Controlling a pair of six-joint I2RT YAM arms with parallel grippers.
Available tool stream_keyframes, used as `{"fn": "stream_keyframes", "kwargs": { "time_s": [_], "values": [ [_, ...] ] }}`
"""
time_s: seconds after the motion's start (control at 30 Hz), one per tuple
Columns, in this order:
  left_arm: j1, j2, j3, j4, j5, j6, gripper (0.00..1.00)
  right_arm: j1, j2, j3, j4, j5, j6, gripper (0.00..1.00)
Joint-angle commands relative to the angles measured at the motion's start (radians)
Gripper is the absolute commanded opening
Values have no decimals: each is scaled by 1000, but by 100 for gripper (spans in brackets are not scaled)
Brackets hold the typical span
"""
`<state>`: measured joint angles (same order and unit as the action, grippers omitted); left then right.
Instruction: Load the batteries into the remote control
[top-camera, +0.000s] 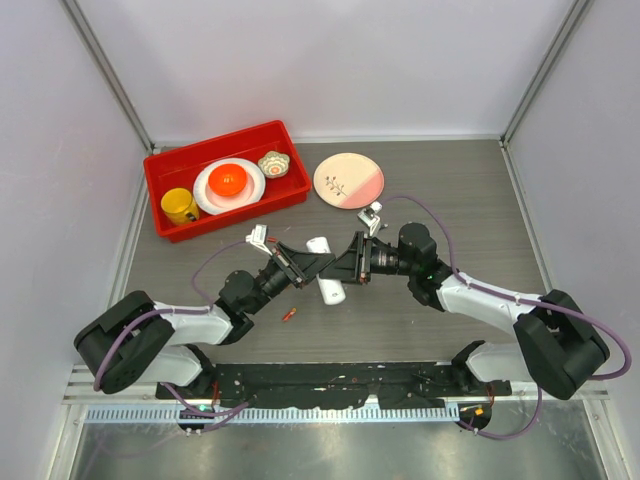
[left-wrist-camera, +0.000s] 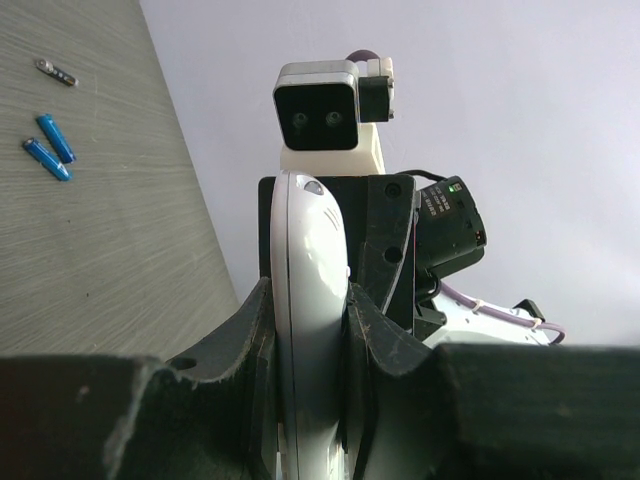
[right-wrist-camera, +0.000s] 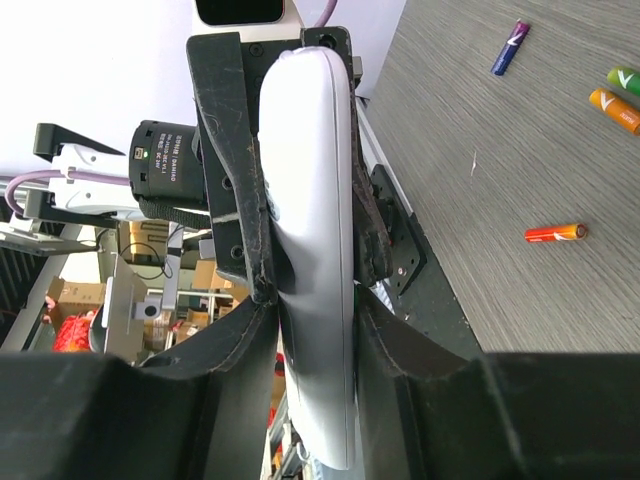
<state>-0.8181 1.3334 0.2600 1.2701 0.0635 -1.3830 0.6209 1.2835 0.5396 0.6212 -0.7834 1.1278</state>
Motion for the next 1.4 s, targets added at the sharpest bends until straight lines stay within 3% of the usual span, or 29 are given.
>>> {"fn": "stream_keyframes", "kwargs": {
  "time_s": [0.0, 0.07, 0.17, 0.67, 0.8, 1.07, 1.17, 1.2, 1.33, 1.37],
  "values": [
    [-19, -11, 27, 276, 22, 22, 0, 0, 7, 11, 77, 30, 9, 41],
    [-19, -16, 21, 276, 13, 30, 0, 0, 4, 5, 106, 12, 32, 50],
    [-19, -28, 7, 276, -8, 35, 0, -1, -16, -9, 107, -16, 43, 56],
    [-19, -30, 15, 276, -14, 45, 0, 3, -101, -69, 26, -80, -8, 48],
    [-19, -23, 22, 275, -5, 42, 0, 19, -96, -67, 28, -80, -7, 40],
    [-19, -14, 27, 276, 2, 38, 1, 36, -81, -53, 45, -68, -2, 4],
    [-18, -19, 15, 276, -11, 33, 21, 36, -105, -29, -20, -80, -52, 1],
    [-12, -20, 13, 275, -10, 30, 39, 36, -113, -8, -49, -80, -72, 1],
    [23, -37, 1, 258, 5, 2, 70, 34, -154, 63, -311, -70, -215, 1],
    [31, -51, -5, 253, 6, 1, 94, 33, -159, 77, -360, -60, -268, 1]
  ]
}}
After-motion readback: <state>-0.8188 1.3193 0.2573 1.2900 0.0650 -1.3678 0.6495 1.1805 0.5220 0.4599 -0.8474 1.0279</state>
